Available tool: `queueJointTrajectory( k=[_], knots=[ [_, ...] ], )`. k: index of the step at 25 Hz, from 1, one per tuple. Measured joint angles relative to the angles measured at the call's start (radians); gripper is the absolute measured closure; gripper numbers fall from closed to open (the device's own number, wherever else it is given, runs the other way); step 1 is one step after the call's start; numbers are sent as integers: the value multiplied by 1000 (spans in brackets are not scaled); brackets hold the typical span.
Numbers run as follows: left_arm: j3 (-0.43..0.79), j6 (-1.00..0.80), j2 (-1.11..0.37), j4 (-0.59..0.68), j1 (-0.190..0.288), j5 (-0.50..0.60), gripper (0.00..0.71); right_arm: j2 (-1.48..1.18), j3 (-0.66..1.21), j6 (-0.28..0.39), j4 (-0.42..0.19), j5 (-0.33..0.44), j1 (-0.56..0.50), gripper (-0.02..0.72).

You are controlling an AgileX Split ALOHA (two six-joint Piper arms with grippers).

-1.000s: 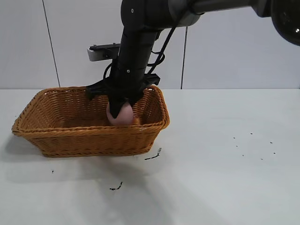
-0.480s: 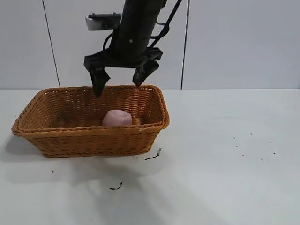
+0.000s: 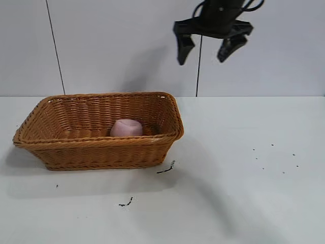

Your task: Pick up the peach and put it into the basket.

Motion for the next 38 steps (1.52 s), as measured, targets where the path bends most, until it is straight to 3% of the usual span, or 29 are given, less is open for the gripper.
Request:
queueJointTrajectory(
  k=[6, 14, 29, 38],
  knots=[
    [0, 0, 0, 0, 0, 0, 18, -28, 0, 0, 6, 88, -34, 14],
    [0, 0, 0, 0, 0, 0, 18, -244, 91, 0, 33, 93, -32, 14],
    [0, 0, 0, 0, 0, 0, 18, -1202, 1088, -4, 15, 92, -32, 14],
    [0, 0, 0, 0, 0, 0, 18, -1772, 1554, -4, 14, -97, -32, 14]
  ],
)
